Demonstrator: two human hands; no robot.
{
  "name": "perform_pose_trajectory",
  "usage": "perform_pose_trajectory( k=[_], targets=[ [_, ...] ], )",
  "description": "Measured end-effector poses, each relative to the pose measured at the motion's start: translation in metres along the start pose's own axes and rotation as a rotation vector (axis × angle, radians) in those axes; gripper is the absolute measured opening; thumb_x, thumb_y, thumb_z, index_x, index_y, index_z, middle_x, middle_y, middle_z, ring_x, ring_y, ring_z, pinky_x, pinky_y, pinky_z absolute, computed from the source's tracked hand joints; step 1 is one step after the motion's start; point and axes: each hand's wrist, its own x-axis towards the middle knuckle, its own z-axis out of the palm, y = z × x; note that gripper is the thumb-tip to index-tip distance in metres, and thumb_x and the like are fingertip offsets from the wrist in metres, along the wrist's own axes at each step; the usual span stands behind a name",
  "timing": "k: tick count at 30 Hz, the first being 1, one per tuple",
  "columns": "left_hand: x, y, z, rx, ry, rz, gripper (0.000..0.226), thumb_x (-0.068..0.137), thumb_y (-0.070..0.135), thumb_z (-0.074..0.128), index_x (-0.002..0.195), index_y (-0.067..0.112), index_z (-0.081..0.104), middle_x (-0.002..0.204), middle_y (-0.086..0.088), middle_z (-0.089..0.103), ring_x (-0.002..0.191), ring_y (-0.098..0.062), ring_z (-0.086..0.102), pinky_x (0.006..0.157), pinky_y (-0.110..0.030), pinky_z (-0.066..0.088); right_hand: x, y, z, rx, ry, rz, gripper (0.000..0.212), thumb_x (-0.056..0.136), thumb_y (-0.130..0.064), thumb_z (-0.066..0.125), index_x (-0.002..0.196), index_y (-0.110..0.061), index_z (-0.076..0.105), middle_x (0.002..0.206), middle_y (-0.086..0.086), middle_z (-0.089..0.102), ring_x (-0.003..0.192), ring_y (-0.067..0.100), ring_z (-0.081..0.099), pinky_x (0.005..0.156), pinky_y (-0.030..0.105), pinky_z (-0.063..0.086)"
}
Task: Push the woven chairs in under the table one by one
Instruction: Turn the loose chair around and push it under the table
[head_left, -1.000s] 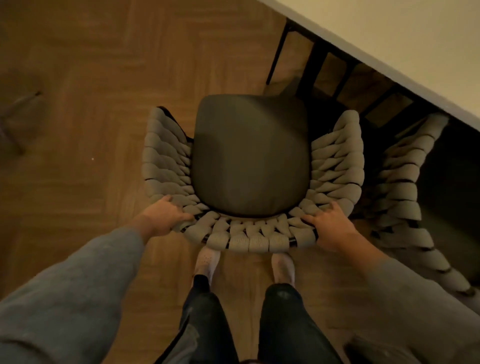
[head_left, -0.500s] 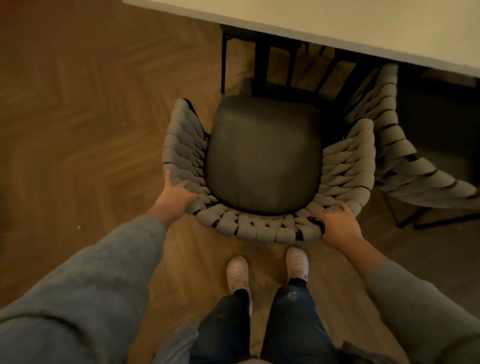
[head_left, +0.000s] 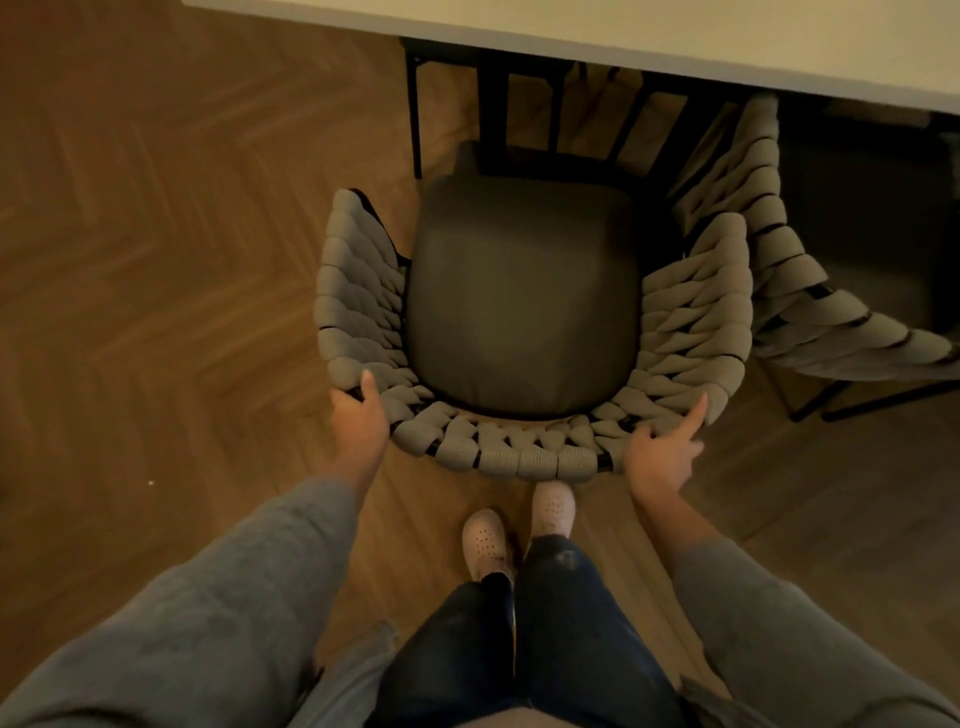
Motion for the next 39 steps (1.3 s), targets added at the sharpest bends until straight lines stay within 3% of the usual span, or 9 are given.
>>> perform_pose_trajectory(
  k=[4,10,14,17,19,21,25,30,39],
  targets=[
    [0.011,0.018,0.016,0.107,0.026,0.006,0.044,0.101,0.029,0.045,0.134,0.0,0.039,0.128,-0.019,0.054,0.113,-0.035,0.055,0.078,-0.038,0.043,0.019,-0.01,0.001,-0.054,-0.03,-0.023,0.077,0.097,-0.015,0.047,0.153,-0.04,-0.001,0.137,0.023,0.035,0.083,0.032,0.048,0.08,0.046,0.043],
    [0.033,0.045,0.029,0.192,0.095,0.007,0.038,0.101,0.024,0.045,0.127,-0.004,0.041,0.123,-0.023,0.055,0.111,-0.037,0.056,0.076,-0.037,0.04,0.031,-0.025,0.008,-0.046,-0.085,-0.025,0.077,0.099,-0.024,0.048,0.152,-0.04,-0.005,0.137,0.024,0.035,0.08,0.029,0.048,0.073,0.038,0.04],
    [0.045,0.043,0.026,0.122,0.067,-0.019,0.048,0.095,0.029,0.058,0.128,-0.001,0.04,0.124,-0.02,0.055,0.111,-0.035,0.055,0.077,-0.037,0.043,0.043,-0.019,-0.005,0.103,-0.068,-0.046,0.098,0.086,-0.047,0.066,0.151,-0.041,-0.008,0.147,0.014,0.04,0.124,0.039,0.05,0.098,0.048,0.041],
    [0.055,0.049,0.033,-0.106,0.046,-0.244,0.075,0.081,0.035,0.075,0.138,0.004,0.037,0.129,-0.014,0.053,0.115,-0.033,0.055,0.084,-0.04,0.05,0.079,-0.025,-0.012,0.24,-0.053,0.292,0.116,0.072,-0.05,0.079,0.153,-0.033,-0.003,0.15,0.015,0.037,0.133,0.038,0.042,0.105,0.052,0.038],
    [0.061,0.053,0.039,-0.208,0.044,-0.379,0.074,0.078,0.032,0.079,0.137,0.005,0.043,0.126,-0.011,0.056,0.111,-0.031,0.058,0.074,-0.037,0.051,0.098,-0.034,-0.013,0.362,-0.118,0.47,0.104,0.076,-0.035,0.079,0.154,-0.026,0.01,0.147,0.015,0.04,0.129,0.036,0.046,0.1,0.047,0.046],
    [0.069,0.049,0.043,-0.169,0.022,-0.422,0.062,0.081,0.026,0.077,0.132,0.005,0.049,0.122,-0.012,0.06,0.106,-0.03,0.059,0.072,-0.035,0.05,0.105,-0.041,-0.013,0.383,-0.146,0.505,0.079,0.084,-0.02,0.071,0.15,-0.022,0.027,0.14,0.014,0.048,0.122,0.033,0.052,0.089,0.039,0.05],
    [0.083,0.04,0.035,-0.009,0.027,-0.462,0.042,0.089,0.018,0.061,0.126,0.003,0.051,0.108,-0.015,0.061,0.096,-0.032,0.06,0.083,-0.044,0.055,0.097,-0.041,-0.005,0.322,-0.047,0.429,0.06,0.088,-0.016,0.064,0.144,-0.02,0.04,0.134,0.013,0.054,0.119,0.033,0.054,0.089,0.039,0.048],
    [0.09,0.045,0.025,-0.026,0.03,-0.447,0.02,0.09,0.01,0.055,0.109,0.006,0.055,0.084,-0.007,0.054,0.079,-0.027,0.056,0.083,-0.044,0.054,0.094,-0.062,0.001,0.254,-0.057,0.296,0.053,0.087,-0.019,0.063,0.137,-0.017,0.045,0.129,0.012,0.056,0.116,0.033,0.055,0.097,0.049,0.048],
    [0.082,0.083,0.048,-0.149,-0.076,-0.535,0.036,0.097,0.004,0.044,0.132,0.001,0.047,0.118,-0.015,0.057,0.095,-0.029,0.059,0.073,-0.038,0.052,0.134,-0.082,-0.012,0.224,-0.067,0.27,0.056,0.087,-0.021,0.06,0.141,-0.02,0.042,0.131,0.013,0.054,0.114,0.033,0.055,0.091,0.043,0.05]
  ],
)
